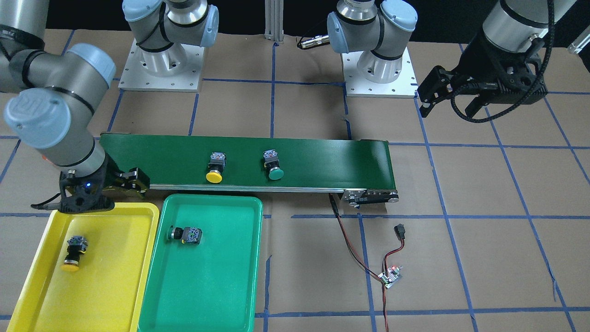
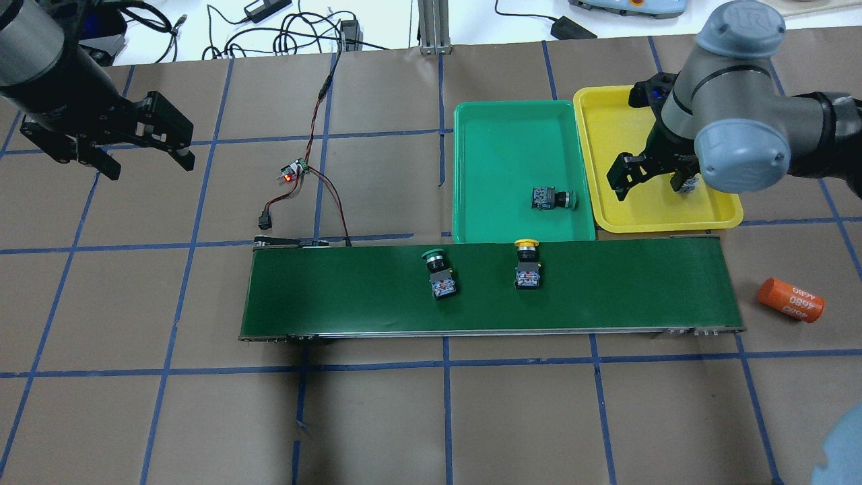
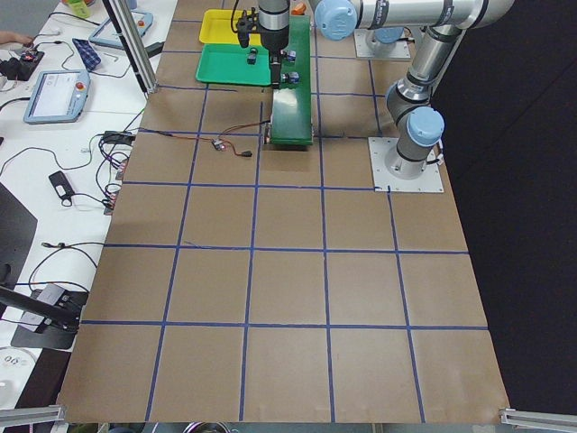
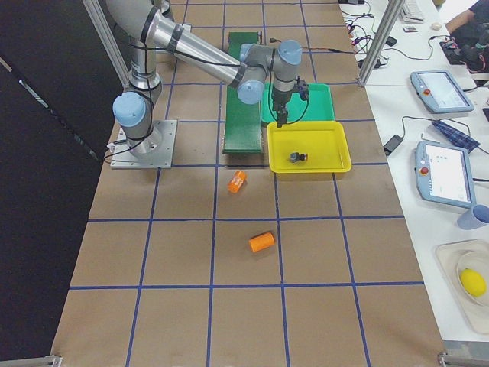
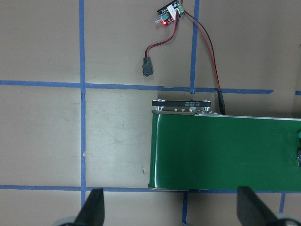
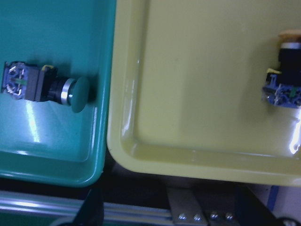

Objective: Sort buttons by color to trays
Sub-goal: 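Return right gripper to belt end and grasp next yellow-capped button, then place yellow-capped button in yellow tray and open right gripper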

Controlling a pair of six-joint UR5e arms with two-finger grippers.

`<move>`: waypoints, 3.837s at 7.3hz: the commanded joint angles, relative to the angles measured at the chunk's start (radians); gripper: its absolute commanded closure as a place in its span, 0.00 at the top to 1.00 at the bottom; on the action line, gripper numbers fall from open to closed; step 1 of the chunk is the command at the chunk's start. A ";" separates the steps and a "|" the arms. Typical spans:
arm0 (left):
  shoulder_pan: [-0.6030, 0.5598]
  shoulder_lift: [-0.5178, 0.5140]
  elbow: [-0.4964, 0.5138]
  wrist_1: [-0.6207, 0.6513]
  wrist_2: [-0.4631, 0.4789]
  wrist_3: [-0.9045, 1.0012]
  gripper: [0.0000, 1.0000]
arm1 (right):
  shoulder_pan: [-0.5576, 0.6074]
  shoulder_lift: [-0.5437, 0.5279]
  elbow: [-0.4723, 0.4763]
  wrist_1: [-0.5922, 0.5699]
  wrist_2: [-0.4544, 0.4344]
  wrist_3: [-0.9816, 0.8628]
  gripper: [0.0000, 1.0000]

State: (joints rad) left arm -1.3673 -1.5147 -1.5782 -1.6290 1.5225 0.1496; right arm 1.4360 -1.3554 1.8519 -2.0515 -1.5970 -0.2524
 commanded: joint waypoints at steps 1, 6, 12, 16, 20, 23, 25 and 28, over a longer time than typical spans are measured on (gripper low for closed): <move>-0.001 0.004 -0.003 0.000 0.001 -0.004 1.00 | 0.122 -0.146 0.122 -0.001 0.002 0.193 0.96; -0.003 -0.002 0.004 0.000 0.015 -0.004 1.00 | 0.250 -0.152 0.190 -0.015 0.002 0.331 0.92; -0.175 0.045 0.030 -0.068 0.047 -0.004 1.00 | 0.250 -0.093 0.260 -0.162 -0.001 0.329 0.42; -0.174 0.042 0.020 -0.061 0.045 0.015 1.00 | 0.206 -0.038 0.067 -0.051 -0.017 0.247 0.18; -0.170 0.051 0.018 -0.058 0.041 -0.008 1.00 | -0.026 0.244 -0.238 0.034 -0.012 -0.060 0.19; -0.113 0.045 0.035 -0.054 0.044 -0.002 1.00 | -0.077 0.318 -0.270 -0.011 0.000 -0.188 0.66; -0.110 0.042 0.035 -0.054 0.042 -0.002 1.00 | -0.074 0.302 -0.257 -0.013 0.000 -0.189 1.00; -0.111 0.037 0.041 -0.055 0.045 -0.008 1.00 | -0.013 0.164 -0.182 0.066 0.000 -0.171 1.00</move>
State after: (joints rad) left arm -1.4784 -1.4767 -1.5404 -1.6831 1.5637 0.1446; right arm 1.3889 -1.1251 1.6257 -2.0144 -1.5949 -0.4395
